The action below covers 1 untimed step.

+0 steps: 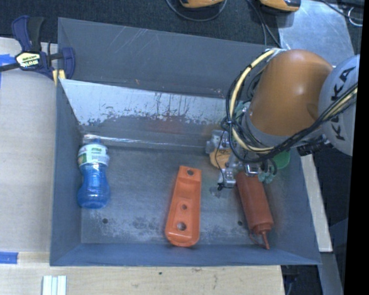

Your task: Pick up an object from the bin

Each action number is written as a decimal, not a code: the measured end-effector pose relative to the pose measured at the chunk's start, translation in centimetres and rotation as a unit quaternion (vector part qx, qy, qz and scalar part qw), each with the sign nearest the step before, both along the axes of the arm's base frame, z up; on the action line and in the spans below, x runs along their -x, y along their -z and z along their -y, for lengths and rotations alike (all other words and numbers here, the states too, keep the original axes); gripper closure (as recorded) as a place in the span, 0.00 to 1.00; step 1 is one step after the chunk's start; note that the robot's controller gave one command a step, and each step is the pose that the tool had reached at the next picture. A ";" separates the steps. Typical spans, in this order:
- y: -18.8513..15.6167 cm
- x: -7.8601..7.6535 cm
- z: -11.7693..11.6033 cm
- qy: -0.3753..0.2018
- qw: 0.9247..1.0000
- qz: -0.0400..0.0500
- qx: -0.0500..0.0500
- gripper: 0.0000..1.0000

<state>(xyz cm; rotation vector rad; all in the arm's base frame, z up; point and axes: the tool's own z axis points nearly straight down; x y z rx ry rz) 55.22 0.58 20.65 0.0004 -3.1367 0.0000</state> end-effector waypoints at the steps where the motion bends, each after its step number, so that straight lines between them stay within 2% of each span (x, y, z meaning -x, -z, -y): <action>1: -0.5 -0.2 0.0 0.000 1.000 0.004 0.000 0.00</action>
Offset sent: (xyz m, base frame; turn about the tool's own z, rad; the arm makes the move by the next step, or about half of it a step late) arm 0.0360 0.0231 -0.1365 -0.6012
